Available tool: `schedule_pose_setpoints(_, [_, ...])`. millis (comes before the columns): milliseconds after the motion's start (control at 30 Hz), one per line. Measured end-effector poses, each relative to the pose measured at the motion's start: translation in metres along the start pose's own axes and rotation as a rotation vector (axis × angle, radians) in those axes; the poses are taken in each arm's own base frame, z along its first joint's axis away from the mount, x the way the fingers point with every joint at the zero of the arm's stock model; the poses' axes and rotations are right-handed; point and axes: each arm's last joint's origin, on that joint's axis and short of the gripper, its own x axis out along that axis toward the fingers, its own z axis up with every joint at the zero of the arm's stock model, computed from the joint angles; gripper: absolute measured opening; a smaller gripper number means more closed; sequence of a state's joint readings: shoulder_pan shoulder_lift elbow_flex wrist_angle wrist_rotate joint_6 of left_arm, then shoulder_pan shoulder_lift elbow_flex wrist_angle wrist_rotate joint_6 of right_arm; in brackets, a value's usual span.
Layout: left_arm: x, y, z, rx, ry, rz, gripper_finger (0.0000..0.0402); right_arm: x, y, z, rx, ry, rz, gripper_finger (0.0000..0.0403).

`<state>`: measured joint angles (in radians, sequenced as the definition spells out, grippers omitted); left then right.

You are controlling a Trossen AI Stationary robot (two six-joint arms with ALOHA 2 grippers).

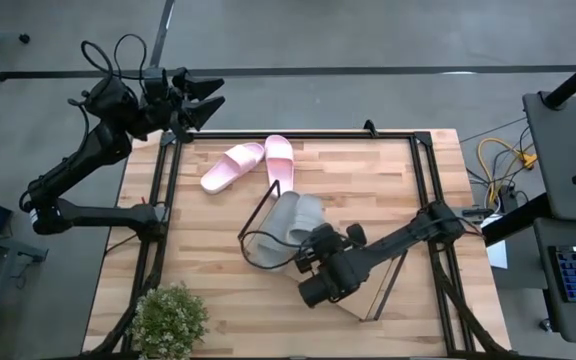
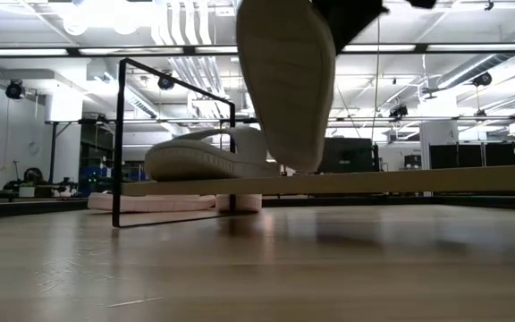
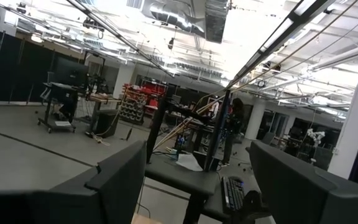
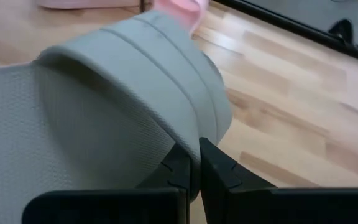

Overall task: Pick and place slides into the shelf
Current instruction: Put the gray slipper on the shelf

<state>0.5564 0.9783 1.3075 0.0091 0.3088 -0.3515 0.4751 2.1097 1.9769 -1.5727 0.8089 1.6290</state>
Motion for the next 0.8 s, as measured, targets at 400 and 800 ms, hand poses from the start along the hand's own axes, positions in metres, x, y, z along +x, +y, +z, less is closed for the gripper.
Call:
schedule_pose_setpoints(400, [0.002, 0.001, -0.002, -0.004, 0.009, 0.002, 0.0272, -0.026, -0.018, 0.029, -0.080, -0.092, 0.076, 0.0008])
schedule_pose_setpoints(800, [0.003, 0.002, -0.002, -0.011, 0.011, 0.003, 0.0272, -0.032, -0.032, 0.023, -0.275, -0.041, 0.084, 0.0008])
